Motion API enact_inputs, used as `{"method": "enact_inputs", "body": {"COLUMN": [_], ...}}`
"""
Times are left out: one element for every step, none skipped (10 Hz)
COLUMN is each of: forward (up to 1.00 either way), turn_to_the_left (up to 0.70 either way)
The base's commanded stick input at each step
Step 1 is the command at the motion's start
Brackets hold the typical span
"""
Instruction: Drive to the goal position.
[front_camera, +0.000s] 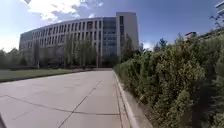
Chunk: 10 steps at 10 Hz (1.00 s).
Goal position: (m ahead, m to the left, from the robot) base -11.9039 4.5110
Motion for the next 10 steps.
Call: {"method": "enact_inputs", "body": {"forward": [0.04, 0.05, 0.04, 0.04, 0.04, 0.04, 0.04, 0.04, 0.04, 0.04], "turn_to_the_left": [0.00, 0.00, 0.00, 0.00, 0.00, 0.00, 0.00, 0.00, 0.00, 0.00]}}
